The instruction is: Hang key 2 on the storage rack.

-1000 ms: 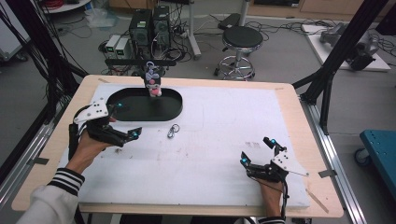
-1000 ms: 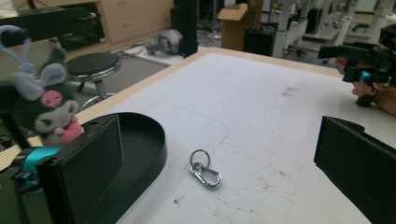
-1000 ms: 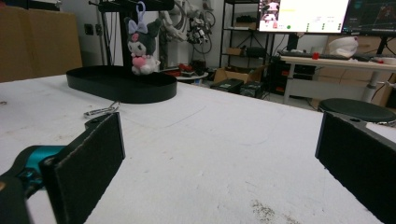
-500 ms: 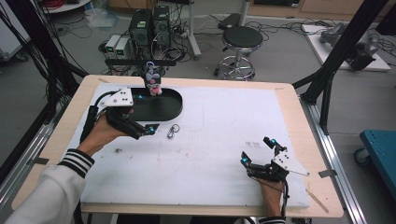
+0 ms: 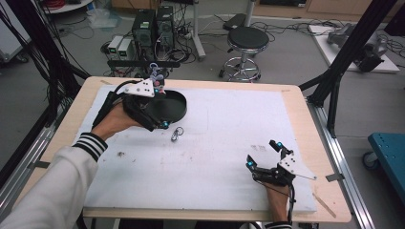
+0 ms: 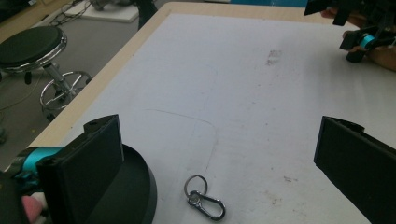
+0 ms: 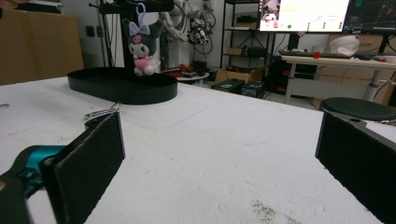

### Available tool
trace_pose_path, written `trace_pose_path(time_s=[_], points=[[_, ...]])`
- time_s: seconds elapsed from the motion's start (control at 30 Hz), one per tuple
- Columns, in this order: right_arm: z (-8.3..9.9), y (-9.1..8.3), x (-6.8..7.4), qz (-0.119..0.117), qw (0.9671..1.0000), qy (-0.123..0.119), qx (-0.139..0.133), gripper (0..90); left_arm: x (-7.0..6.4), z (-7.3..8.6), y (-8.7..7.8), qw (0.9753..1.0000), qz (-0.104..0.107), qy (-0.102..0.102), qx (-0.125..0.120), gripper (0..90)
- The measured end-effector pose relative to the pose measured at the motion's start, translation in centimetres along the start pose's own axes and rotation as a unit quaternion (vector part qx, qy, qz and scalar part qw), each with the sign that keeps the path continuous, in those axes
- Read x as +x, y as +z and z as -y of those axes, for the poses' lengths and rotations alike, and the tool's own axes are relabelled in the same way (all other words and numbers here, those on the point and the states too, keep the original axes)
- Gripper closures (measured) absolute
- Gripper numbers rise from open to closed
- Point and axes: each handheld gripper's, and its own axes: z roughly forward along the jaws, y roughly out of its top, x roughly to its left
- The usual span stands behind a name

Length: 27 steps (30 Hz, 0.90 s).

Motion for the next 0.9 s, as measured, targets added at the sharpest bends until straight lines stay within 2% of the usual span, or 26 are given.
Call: trace_pose_path(time_s=[0.23,0.37,0.57,0.9], points=[[0.0,0.0,0.0,0.000,1.0000,0.001,0.000,0.6,0.8,-0.5,2.0,0.9992,0.021,0.020,0.029,1.9],[0.0,0.0,0.0,0.000,1.0000,0.003,0.002,0.6,1.0,0.0,3.4,0.9984,0.038,0.013,0.039,1.9],[0.0,0.0,0.0,0.000,1.0000,0.003,0.002,0.6,1.4,0.6,4.8,0.9970,0.051,0.004,0.059,1.9],[0.0,0.0,0.0,-0.001,1.0000,0.002,0.001,0.6,1.8,1.8,6.9,0.9940,0.053,0.006,0.096,1.9]])
